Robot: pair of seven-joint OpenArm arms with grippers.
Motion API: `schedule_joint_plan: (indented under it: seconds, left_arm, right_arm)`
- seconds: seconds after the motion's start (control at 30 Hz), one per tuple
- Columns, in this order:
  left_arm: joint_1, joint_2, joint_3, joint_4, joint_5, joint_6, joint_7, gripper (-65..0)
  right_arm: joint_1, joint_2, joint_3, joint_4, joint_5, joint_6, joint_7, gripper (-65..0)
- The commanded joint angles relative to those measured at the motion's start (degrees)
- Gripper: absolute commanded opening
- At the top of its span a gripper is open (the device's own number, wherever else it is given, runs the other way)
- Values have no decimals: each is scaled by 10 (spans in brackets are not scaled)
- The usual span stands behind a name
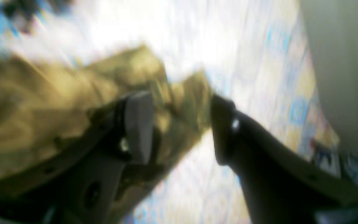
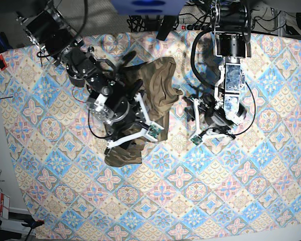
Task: Fold the T-shirt properly
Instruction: 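Lower the lifted shirt and fold it over with both grippers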
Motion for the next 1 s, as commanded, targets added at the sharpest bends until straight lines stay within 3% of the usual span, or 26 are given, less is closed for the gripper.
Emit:
schedule_joint_plan:
  seconds: [0.0, 0.13, 0.27, 0.43, 0.5, 0.57, 0.6, 0.67, 0.8, 0.97]
  left_arm:
    - [-2, -10, 15, 27, -5, -1, -5, -276]
    - [22, -18, 44, 75, -4, -1, -2, -276]
    - [41, -21, 45, 137, -4, -1, -2, -276]
    - [66, -39, 95, 210, -5, -1, -2, -283]
    - [69, -52, 149, 214, -5, -1, -2, -340]
    - [69, -55, 173, 214, -4, -1, -2, -452]
    - [70, -52, 174, 213, -4, -1, -1, -517]
    - [76, -52, 175, 211, -3, -1, -1, -585]
    - [70, -54, 187, 177, -3, -1, -4, -571]
    - [7, -49, 237, 37, -9, -1, -18, -572]
  right_arm:
    - [5, 8, 8, 11, -2, -2, 12, -359]
    - [-18, 37, 8, 5, -1, 21, 12, -359]
    - [-36, 37, 10, -40, -1, 61, 18, -372]
    - [-36, 35, 7, -111, -1, 61, 34, -506]
    - [-36, 35, 9, -123, -1, 61, 53, -571]
    - [-36, 35, 10, -137, -1, 61, 54, -621]
    - [-36, 35, 10, -145, -1, 61, 54, -635]
    - [-36, 35, 8, -156, -1, 61, 54, -637]
    - [-36, 35, 6, -177, -1, 61, 54, -635]
    - [-44, 35, 6, -180, -1, 61, 53, -635]
